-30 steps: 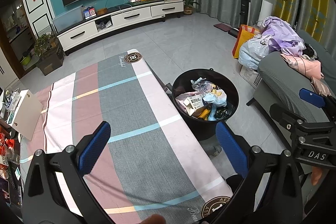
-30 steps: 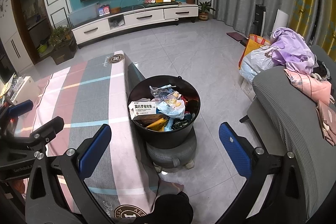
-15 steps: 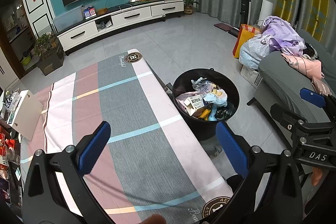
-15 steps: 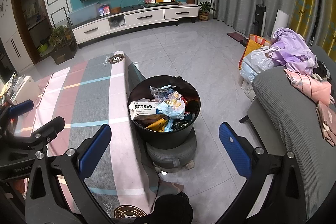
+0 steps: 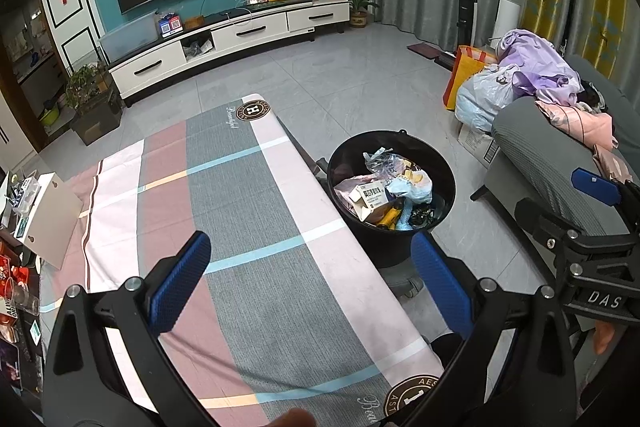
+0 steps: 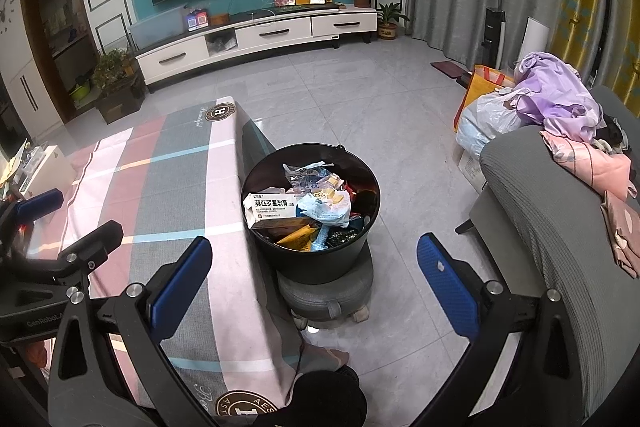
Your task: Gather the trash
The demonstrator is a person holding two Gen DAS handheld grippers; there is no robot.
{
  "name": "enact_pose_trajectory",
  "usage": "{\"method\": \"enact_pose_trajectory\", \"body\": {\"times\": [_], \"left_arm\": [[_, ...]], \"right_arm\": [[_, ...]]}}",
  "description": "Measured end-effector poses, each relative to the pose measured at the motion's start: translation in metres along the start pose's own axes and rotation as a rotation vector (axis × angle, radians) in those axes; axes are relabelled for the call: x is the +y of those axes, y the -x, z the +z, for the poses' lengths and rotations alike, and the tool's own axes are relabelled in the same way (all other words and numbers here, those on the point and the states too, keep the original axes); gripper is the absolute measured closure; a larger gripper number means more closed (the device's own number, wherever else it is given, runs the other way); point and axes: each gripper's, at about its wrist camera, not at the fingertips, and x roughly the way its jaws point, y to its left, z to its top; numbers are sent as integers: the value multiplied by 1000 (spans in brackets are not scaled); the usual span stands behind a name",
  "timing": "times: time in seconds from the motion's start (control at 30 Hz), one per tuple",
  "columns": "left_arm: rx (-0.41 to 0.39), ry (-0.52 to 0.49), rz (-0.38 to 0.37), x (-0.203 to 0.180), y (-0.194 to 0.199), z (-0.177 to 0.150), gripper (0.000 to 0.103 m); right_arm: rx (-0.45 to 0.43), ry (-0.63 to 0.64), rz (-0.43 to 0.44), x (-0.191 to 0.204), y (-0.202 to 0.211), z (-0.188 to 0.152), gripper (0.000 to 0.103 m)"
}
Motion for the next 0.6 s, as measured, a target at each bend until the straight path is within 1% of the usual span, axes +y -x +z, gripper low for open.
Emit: {"method": "enact_pose_trajectory", "body": {"times": [0.6], "left_arm": [[-18, -9, -1, -5, 3, 0, 3]], "right_arm": [[2, -5, 0, -2, 0, 0, 3]]}}
